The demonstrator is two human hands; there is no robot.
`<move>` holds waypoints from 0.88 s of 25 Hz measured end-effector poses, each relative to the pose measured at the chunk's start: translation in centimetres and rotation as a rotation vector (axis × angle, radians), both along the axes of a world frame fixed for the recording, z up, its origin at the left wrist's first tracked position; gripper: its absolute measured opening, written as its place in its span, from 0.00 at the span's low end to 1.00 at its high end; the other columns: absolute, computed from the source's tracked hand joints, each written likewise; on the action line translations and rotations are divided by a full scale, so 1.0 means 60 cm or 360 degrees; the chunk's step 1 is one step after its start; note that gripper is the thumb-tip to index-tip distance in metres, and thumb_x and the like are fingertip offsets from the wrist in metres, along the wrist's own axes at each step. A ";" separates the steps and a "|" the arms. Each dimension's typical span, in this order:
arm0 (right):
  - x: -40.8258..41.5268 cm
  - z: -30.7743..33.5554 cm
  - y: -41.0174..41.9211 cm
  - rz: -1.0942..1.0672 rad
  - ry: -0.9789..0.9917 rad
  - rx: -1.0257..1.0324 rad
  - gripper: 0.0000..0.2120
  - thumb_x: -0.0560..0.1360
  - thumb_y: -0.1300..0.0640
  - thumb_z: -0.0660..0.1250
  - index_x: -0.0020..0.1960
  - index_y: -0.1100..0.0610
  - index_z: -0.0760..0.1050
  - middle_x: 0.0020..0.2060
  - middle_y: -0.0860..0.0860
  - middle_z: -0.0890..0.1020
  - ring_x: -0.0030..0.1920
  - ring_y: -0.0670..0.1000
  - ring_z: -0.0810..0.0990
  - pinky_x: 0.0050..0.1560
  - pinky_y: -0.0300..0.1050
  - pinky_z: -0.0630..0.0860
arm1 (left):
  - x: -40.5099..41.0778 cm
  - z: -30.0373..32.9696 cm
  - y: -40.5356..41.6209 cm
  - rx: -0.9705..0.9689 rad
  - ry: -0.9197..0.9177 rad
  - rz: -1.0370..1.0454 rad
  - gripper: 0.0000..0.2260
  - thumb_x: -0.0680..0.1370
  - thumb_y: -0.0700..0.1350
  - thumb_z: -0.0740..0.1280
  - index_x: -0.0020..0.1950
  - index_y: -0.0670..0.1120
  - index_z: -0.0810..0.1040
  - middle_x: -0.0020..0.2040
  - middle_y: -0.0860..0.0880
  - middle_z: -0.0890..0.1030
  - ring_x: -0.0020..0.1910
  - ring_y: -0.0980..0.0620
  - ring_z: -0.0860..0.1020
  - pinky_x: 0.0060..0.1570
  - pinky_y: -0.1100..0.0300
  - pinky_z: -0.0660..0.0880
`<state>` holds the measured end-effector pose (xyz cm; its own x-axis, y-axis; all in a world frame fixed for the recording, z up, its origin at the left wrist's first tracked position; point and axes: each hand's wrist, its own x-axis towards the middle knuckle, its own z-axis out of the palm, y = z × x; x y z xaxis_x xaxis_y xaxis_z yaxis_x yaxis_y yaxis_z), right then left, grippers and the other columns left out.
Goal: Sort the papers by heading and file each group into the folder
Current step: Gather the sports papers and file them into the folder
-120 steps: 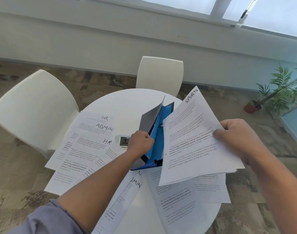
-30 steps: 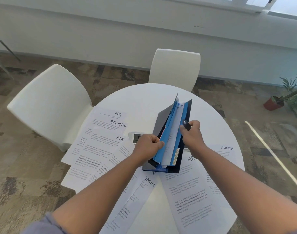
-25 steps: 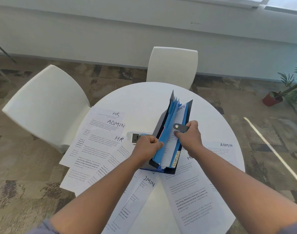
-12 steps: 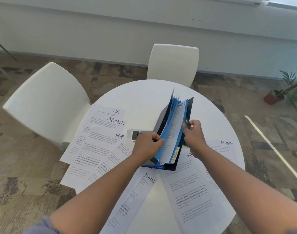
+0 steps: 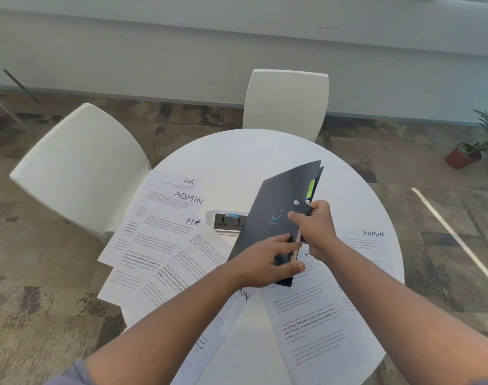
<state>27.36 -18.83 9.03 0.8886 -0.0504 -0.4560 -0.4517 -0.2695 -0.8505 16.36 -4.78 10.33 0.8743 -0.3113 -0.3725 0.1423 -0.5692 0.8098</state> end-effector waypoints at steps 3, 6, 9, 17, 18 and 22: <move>0.016 -0.013 -0.027 0.0013 -0.0042 -0.0032 0.14 0.74 0.65 0.68 0.48 0.50 0.66 0.48 0.58 0.79 0.41 0.54 0.75 0.40 0.51 0.73 | 0.010 -0.020 -0.007 -0.0337 -0.0022 0.0390 0.17 0.81 0.55 0.69 0.70 0.55 0.79 0.71 0.57 0.75 0.70 0.62 0.72 0.71 0.60 0.66; 0.044 -0.007 -0.058 0.0064 -0.0044 0.0093 0.15 0.76 0.68 0.67 0.49 0.51 0.66 0.46 0.56 0.80 0.41 0.55 0.75 0.35 0.46 0.70 | 0.027 -0.046 0.008 -0.0286 0.0066 0.0917 0.22 0.81 0.53 0.70 0.75 0.54 0.72 0.72 0.56 0.71 0.73 0.54 0.70 0.70 0.56 0.68; 0.084 0.014 -0.090 0.0058 -0.0033 0.0322 0.16 0.78 0.71 0.67 0.52 0.53 0.66 0.46 0.53 0.82 0.39 0.54 0.79 0.36 0.47 0.74 | 0.047 -0.057 0.024 -0.0485 0.0573 0.1284 0.32 0.80 0.55 0.70 0.81 0.52 0.60 0.72 0.52 0.68 0.73 0.49 0.69 0.66 0.53 0.65; 0.169 0.014 -0.158 0.0083 0.0142 0.0846 0.26 0.78 0.73 0.65 0.70 0.55 0.65 0.55 0.58 0.84 0.47 0.53 0.86 0.52 0.53 0.84 | 0.090 -0.085 0.035 -0.1213 0.0923 0.1528 0.14 0.83 0.36 0.64 0.68 0.44 0.76 0.56 0.45 0.83 0.44 0.50 0.82 0.38 0.58 0.83; 0.170 -0.002 -0.163 0.0162 0.0230 0.0815 0.26 0.78 0.73 0.65 0.71 0.56 0.66 0.58 0.60 0.84 0.51 0.56 0.85 0.56 0.57 0.83 | 0.100 -0.087 0.030 -0.1214 0.0907 0.1598 0.14 0.83 0.34 0.63 0.69 0.43 0.75 0.57 0.44 0.82 0.44 0.50 0.82 0.36 0.59 0.82; 0.164 -0.060 -0.180 0.0538 0.0598 0.0386 0.25 0.78 0.71 0.63 0.69 0.50 0.72 0.57 0.55 0.85 0.49 0.57 0.85 0.52 0.60 0.83 | 0.137 -0.099 0.021 -0.1058 0.0823 0.1779 0.16 0.84 0.33 0.62 0.71 0.41 0.73 0.60 0.44 0.81 0.50 0.49 0.81 0.35 0.60 0.82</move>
